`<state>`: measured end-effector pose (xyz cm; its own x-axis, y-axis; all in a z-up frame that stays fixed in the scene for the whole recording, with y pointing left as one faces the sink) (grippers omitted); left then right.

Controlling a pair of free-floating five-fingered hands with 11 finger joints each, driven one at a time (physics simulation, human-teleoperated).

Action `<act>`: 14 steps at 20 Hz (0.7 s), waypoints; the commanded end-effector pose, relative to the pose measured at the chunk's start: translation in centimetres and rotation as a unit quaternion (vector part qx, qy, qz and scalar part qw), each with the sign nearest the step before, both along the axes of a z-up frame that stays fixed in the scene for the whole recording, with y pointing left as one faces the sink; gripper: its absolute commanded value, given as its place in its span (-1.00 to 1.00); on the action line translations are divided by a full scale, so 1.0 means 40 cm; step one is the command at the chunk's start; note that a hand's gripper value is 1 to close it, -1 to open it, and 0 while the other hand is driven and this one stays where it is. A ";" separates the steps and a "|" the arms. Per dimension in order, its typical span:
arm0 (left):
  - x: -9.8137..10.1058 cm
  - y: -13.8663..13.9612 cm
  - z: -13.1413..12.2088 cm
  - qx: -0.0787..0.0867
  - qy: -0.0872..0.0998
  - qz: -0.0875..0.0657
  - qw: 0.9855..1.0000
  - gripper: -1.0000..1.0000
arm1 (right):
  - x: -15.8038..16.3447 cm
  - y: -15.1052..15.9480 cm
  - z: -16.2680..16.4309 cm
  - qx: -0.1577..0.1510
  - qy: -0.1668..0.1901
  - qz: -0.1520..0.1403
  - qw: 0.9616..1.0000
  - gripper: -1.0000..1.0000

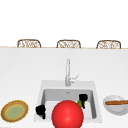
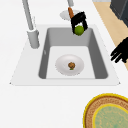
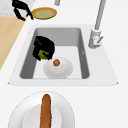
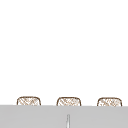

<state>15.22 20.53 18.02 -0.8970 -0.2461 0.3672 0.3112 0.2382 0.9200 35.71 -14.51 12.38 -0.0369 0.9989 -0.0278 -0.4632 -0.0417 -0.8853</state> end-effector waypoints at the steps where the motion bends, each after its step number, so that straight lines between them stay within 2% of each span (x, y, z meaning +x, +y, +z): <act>1: 0.000 0.000 0.000 0.000 0.000 0.000 1.000 0.00 | 0.026 0.065 -0.077 -0.013 0.006 -0.013 1.000 1.00; 5: 0.000 0.000 0.000 0.000 0.000 0.000 1.000 0.00 | 0.034 0.134 -0.134 -0.064 -0.008 -0.015 0.998 1.00; 6: 0.000 0.000 0.000 0.000 0.000 0.000 1.000 0.00 | 0.032 0.154 -0.163 -0.056 -0.008 -0.014 0.998 1.00; 7: 0.000 0.000 0.000 0.000 0.000 0.000 1.000 0.00 | 0.009 0.161 -0.184 -0.047 -0.014 -0.003 0.999 1.00; 9: 0.000 0.000 0.000 0.000 0.000 0.000 1.000 0.00 | 0.012 0.170 -0.220 -0.042 -0.027 0.017 0.999 1.00; 11: 0.000 0.000 0.000 0.000 0.000 0.000 1.000 0.00 | 0.075 0.231 -0.261 -0.041 -0.017 -0.009 0.999 1.00; 14: 0.000 0.000 0.000 0.000 0.000 0.000 1.000 0.00 | 0.100 0.264 -0.329 -0.042 -0.005 0.002 0.999 1.00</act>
